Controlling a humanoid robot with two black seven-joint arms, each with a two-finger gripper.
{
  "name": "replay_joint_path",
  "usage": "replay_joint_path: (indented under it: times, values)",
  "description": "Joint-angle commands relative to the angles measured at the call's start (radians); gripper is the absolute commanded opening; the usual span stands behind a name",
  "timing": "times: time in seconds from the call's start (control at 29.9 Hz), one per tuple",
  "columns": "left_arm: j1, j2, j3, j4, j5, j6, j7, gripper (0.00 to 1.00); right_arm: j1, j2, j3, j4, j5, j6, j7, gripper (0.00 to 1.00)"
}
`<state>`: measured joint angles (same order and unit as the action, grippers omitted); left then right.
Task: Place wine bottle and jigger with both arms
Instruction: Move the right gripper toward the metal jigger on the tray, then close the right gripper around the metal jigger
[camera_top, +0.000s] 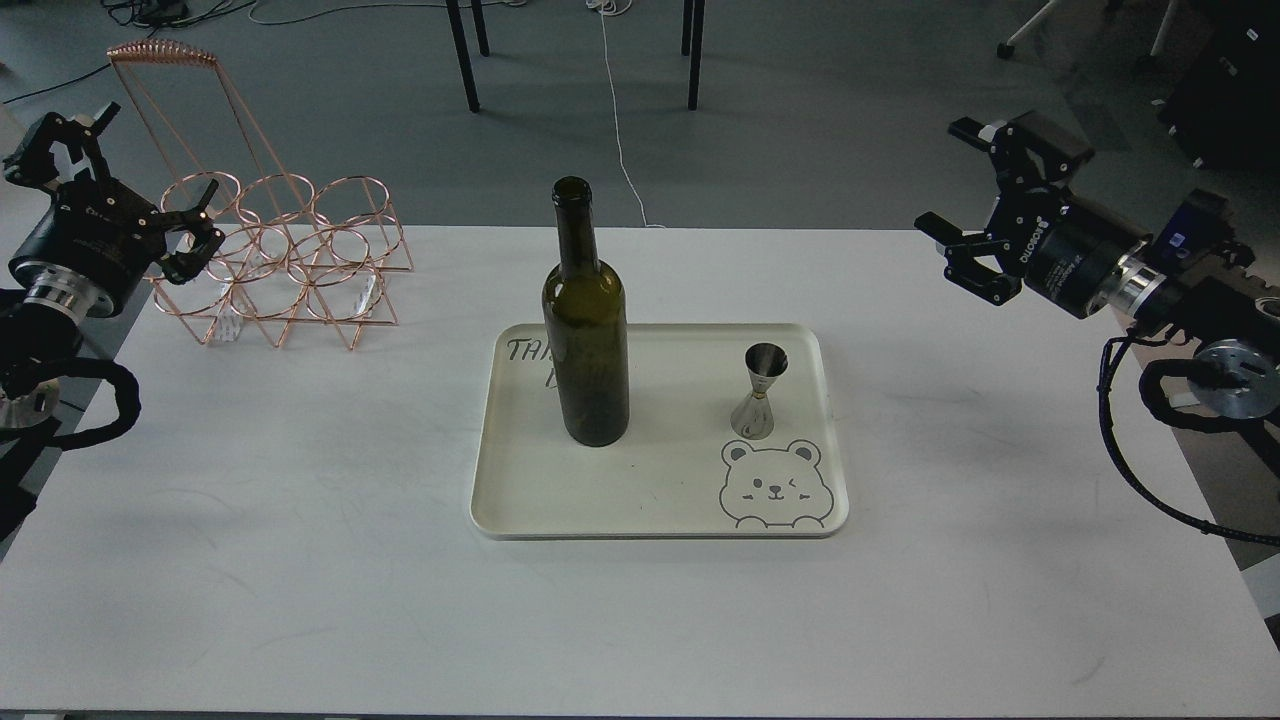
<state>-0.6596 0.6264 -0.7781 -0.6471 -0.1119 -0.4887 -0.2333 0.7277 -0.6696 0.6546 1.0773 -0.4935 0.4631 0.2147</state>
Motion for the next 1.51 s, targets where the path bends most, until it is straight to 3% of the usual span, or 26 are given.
replay_joint_path:
  times: [0.0,0.2,0.37,0.5,0.84,1.0,1.27,1.47]
  values:
    - [0.0,-0.001,0.0,0.0,0.001,0.0,0.0,0.99,0.002,-0.037,-0.064,0.124,-0.192,-0.07,0.0,0.97]
    - [0.0,0.001,0.0,0.0,0.001,0.0,-0.001,0.98,0.016,-0.042,-0.177,0.225,-0.606,-0.22,0.003,0.95]
    - [-0.002,0.003,0.0,0.0,0.002,0.0,-0.001,0.98,0.019,-0.033,-0.315,0.22,-0.92,-0.381,0.078,0.94]
    - [-0.002,0.003,0.0,0.0,0.002,0.0,-0.001,0.99,0.047,0.011,-0.43,0.184,-1.033,-0.463,0.08,0.93]
    - [0.003,0.004,0.0,0.001,0.003,0.0,-0.003,0.98,0.081,0.14,-0.467,0.049,-1.113,-0.481,0.081,0.88]
    - [0.006,0.004,-0.001,0.0,0.003,0.0,-0.004,0.98,0.085,0.217,-0.47,-0.013,-1.148,-0.481,0.081,0.75]
    - [0.006,-0.001,-0.001,0.001,0.003,0.0,-0.02,0.99,0.116,0.243,-0.517,-0.05,-1.162,-0.481,0.081,0.65]
    - [0.008,-0.002,-0.001,0.001,0.003,0.0,-0.027,0.99,0.119,0.248,-0.521,-0.051,-1.162,-0.481,0.081,0.49]
